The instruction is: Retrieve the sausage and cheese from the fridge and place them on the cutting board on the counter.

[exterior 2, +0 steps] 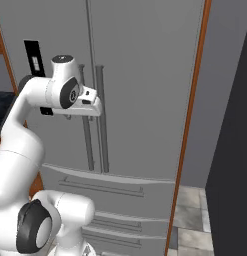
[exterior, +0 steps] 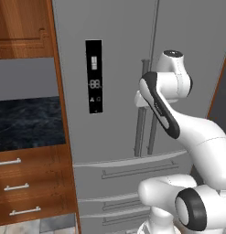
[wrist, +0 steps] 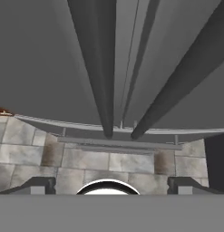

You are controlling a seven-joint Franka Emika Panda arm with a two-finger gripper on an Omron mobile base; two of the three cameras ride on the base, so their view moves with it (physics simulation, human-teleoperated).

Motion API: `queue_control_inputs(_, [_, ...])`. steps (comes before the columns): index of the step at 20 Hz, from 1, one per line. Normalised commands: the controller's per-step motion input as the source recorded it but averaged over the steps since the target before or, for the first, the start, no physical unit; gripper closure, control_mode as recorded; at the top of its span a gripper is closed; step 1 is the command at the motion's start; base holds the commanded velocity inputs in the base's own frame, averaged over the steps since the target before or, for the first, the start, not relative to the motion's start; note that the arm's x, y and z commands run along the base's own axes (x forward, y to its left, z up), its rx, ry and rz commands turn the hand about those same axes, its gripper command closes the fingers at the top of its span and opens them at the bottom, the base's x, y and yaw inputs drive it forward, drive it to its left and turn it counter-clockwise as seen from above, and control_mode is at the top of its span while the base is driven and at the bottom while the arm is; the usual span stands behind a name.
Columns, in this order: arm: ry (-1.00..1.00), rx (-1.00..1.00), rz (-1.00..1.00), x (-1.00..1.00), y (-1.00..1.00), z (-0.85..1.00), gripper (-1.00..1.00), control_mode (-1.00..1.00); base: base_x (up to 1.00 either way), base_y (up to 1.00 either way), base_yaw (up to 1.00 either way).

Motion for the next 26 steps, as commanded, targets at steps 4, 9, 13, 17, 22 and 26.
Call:
queue_control_inputs(4, [0.00,0.00,0.00,0.00,0.00,0.00,-1.00,1.00,-0.59,-0.01,0.00])
queue_control_inputs(9, [0.00,0.00,0.00,0.00,0.00,0.00,-1.00,1.00,-0.48,0.00,0.00])
queue_control_inputs(13, [0.00,0.00,0.00,0.00,0.00,0.00,-1.00,1.00,-0.39,0.00,0.00])
queue_control_inputs(17, [0.00,0.00,0.00,0.00,0.00,0.00,-1.00,1.00,-0.01,0.00,0.00])
queue_control_inputs(22, [0.00,0.00,0.00,0.00,0.00,0.00,-1.00,1.00,0.00,0.00,0.00])
queue_control_inputs(26, [0.00,0.00,0.00,0.00,0.00,0.00,-1.00,1.00,0.00,0.00,0.00])
